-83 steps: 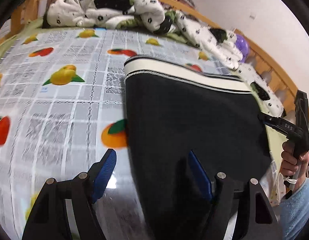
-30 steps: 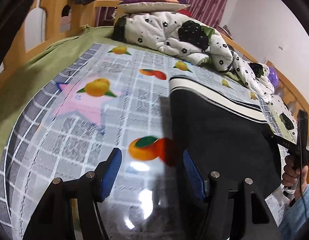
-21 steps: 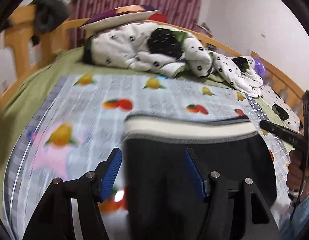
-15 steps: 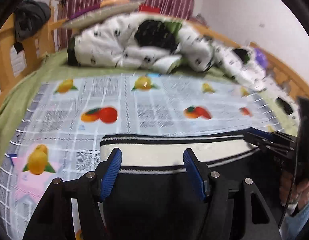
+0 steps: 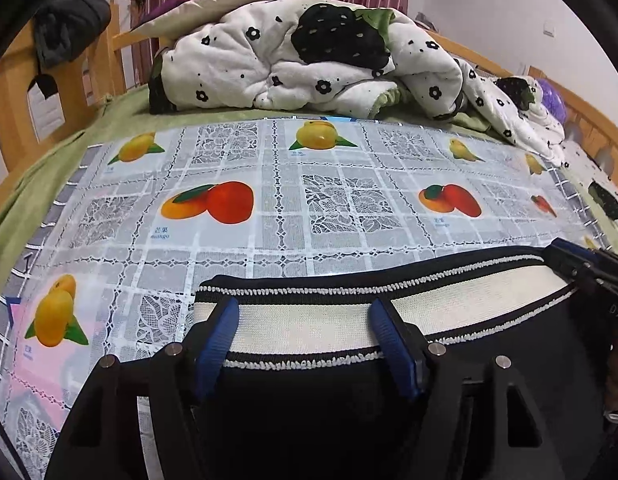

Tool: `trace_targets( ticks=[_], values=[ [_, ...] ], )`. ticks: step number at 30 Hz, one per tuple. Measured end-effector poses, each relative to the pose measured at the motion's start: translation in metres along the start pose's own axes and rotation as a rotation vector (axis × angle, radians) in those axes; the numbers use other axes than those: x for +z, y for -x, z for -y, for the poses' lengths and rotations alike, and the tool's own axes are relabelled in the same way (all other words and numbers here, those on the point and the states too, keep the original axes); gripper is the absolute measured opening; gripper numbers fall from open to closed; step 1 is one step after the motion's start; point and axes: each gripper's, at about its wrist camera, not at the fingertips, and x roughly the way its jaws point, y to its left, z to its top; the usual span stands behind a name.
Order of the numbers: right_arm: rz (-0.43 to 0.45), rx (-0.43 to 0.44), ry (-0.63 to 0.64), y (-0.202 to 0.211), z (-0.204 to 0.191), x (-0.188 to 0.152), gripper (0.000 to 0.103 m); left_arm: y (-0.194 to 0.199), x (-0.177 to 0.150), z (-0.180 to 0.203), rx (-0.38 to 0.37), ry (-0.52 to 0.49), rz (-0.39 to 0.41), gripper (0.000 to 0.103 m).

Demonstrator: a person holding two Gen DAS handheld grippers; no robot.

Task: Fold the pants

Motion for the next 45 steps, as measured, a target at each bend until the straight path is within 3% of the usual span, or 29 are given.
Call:
trace_targets(
  ticks=[11,14,16,19,22,24,27,30,33,39,41,42,44,45],
  values=[
    [-0.004,0.000,-0.001,-0.001,0.001,0.001,0.028,0.005,0.001,-0.002,-0.014,-0.002,-0.011,0.067],
    [-0.004,0.010,0.005,0.012,0.001,-0.002,0.029,0.026,-0.006,-0.003,-0.041,-0.004,-0.037,0.067],
    [-0.009,0.016,0.018,0.035,0.002,-0.011,0.032,0.047,-0.024,-0.005,-0.120,-0.001,-0.086,0.067],
    [-0.030,0.054,0.034,0.072,-0.002,-0.039,0.033,0.081,-0.062,-0.002,-0.144,-0.056,-0.116,0.067],
    [-0.054,0.051,0.042,0.097,-0.007,-0.076,0.033,0.117,-0.108,-0.001,-0.206,-0.080,-0.129,0.067],
    [-0.042,0.034,0.038,0.118,-0.009,-0.104,0.033,0.141,-0.134,-0.005,-0.226,-0.063,-0.098,0.068],
    [-0.054,0.059,-0.036,0.136,-0.006,-0.136,0.033,0.175,-0.166,-0.012,-0.177,-0.095,-0.065,0.068],
    [-0.069,0.086,-0.093,0.147,-0.004,-0.151,0.033,0.189,-0.184,-0.017,-0.159,-0.136,-0.098,0.067],
    [-0.060,0.075,-0.099,0.154,-0.008,-0.155,0.033,0.193,-0.199,-0.005,-0.014,-0.307,-0.104,0.061],
    [-0.044,0.075,-0.111,0.157,-0.012,-0.151,0.033,0.195,-0.197,0.020,0.076,-0.475,-0.071,0.062],
    [-0.047,0.060,-0.108,0.156,-0.012,-0.150,0.033,0.190,-0.193,0.028,0.066,-0.492,-0.057,0.063],
    [-0.047,0.055,-0.103,0.156,-0.013,-0.150,0.033,0.186,-0.189,0.031,0.072,-0.485,-0.040,0.060],
    [-0.045,0.047,-0.096,0.156,-0.013,-0.150,0.033,0.181,-0.180,0.028,0.082,-0.417,-0.017,0.025],
    [-0.045,0.039,-0.090,0.156,-0.013,-0.151,0.033,0.184,-0.173,0.016,0.065,-0.295,0.013,0.019]
  ],
)
